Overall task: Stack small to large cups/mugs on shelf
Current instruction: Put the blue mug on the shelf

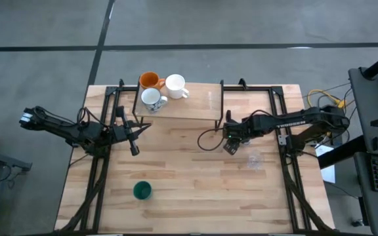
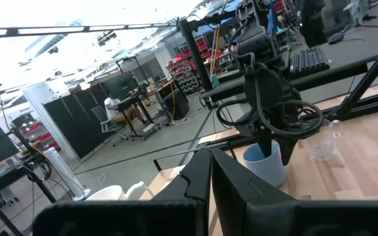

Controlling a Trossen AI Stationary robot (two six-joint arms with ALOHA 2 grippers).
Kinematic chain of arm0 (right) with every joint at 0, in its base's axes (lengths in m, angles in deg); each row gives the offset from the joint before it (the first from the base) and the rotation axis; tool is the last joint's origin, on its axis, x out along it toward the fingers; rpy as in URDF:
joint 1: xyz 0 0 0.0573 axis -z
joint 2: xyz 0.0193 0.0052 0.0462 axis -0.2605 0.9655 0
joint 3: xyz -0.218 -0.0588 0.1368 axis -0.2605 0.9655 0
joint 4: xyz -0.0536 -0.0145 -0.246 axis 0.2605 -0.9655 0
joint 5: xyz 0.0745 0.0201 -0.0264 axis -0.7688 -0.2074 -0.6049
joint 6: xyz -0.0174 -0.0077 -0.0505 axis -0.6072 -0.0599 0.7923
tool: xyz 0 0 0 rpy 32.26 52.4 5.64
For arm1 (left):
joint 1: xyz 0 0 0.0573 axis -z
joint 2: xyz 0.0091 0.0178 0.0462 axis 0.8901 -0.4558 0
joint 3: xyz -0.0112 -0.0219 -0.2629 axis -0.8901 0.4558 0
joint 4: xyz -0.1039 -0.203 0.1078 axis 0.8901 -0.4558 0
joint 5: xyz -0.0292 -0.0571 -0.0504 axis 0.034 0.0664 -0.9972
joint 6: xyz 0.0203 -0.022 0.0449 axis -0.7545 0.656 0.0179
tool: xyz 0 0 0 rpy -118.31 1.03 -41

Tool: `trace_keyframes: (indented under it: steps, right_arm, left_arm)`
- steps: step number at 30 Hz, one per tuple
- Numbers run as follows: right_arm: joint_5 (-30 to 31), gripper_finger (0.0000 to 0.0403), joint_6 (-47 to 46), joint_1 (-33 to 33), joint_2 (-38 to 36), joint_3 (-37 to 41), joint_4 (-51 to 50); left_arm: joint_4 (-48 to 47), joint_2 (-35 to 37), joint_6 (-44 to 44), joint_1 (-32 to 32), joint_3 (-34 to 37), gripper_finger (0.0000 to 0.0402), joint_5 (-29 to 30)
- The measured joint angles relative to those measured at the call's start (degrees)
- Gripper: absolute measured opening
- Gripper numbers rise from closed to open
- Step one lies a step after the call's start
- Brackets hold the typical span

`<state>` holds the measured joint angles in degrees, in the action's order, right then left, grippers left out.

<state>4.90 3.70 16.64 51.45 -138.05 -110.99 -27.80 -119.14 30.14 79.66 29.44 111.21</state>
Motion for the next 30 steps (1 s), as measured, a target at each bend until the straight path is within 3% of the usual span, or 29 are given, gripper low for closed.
trace_keyframes:
  steps: [8, 25, 30]
  right_arm:
    - [-0.01, 0.0168, 0.16, 0.0, 0.0, -0.07, 0.16]
    - [-0.04, 0.0018, 1.16, 0.0, 0.0, -0.02, 0.14]
    - [-0.11, 0.0011, 2.14, -0.05, -0.03, -1.44, -0.4]
  left_arm:
    - [0.0, 0.0, -0.01, 0.02, 0.0, 0.0, 0.0]
    - [0.0, 0.0, -0.02, 0.02, 0.02, 0.0, 0.0]
    - [0.0, 0.0, -0.02, 0.02, 0.02, 0.0, 0.0]
